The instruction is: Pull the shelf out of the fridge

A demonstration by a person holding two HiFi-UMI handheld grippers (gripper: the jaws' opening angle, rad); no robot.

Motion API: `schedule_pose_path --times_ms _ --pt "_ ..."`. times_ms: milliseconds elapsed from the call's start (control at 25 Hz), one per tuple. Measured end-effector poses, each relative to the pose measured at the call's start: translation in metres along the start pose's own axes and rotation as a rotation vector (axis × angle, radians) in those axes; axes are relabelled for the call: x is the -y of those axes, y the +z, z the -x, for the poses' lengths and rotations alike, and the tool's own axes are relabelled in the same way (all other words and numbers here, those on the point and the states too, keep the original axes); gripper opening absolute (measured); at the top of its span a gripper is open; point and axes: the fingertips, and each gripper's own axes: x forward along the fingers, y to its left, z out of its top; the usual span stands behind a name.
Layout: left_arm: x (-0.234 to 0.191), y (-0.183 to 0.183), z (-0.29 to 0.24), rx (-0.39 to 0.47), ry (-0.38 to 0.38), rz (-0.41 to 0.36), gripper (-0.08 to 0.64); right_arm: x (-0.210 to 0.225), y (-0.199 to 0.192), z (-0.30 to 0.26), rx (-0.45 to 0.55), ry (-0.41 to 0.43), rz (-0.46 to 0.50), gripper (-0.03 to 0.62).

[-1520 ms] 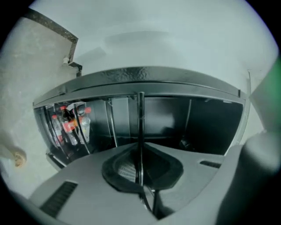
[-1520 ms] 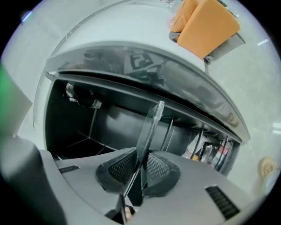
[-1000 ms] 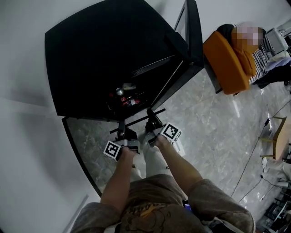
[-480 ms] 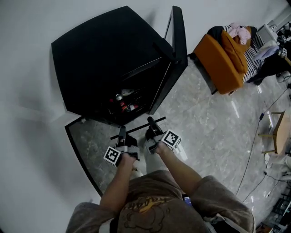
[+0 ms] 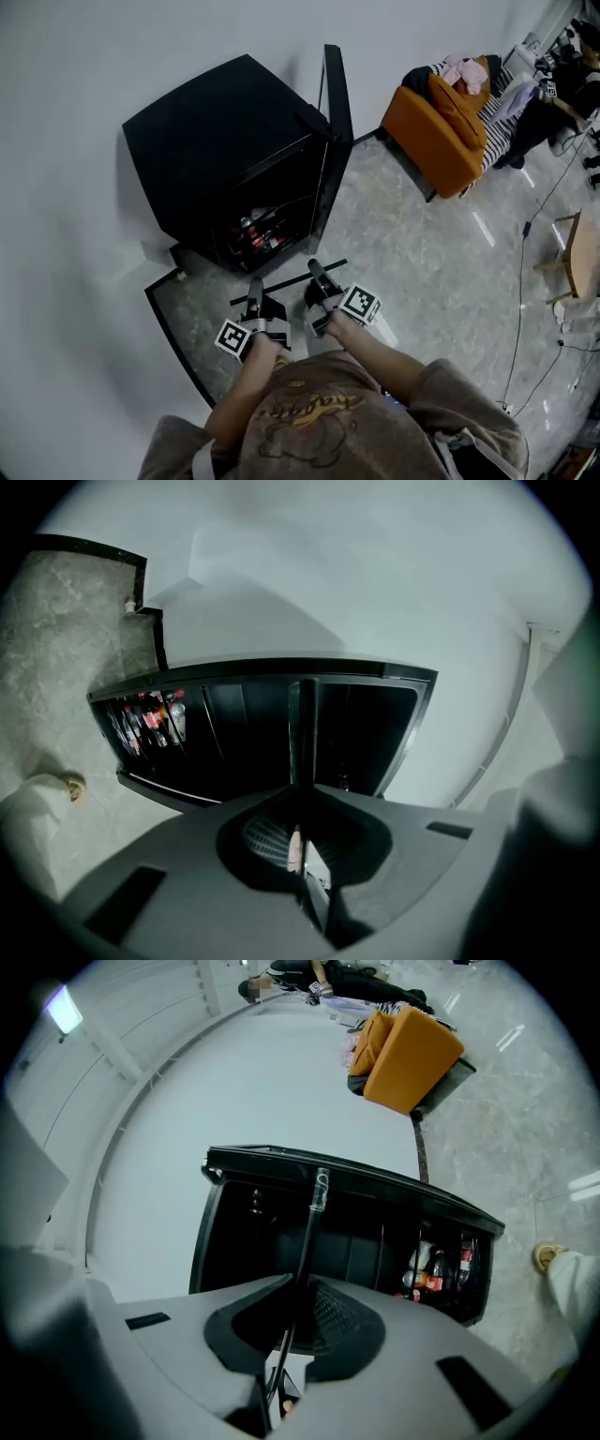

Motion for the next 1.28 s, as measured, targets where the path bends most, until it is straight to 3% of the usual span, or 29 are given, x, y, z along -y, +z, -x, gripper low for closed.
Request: schedule_pose_path --times_ms 600,880,1280 --pt "0.119 -0.021 0.059 -0.17 -0.123 -0.032 0.017 -0.126 -0.021 0.074 0.001 0.16 0.055 0.044" --pt "0.168 -0.04 0.144 -0.247 -0.167 -0.064 0.017 -0.179 -0.069 0.157 0.002 0.224 0.044 0.045" --pt "0.172 -0.041 0.151 -0.292 -0.171 -0.07 0.017 -0.187 -0.073 0.166 0.018 0.244 0.064 0.046"
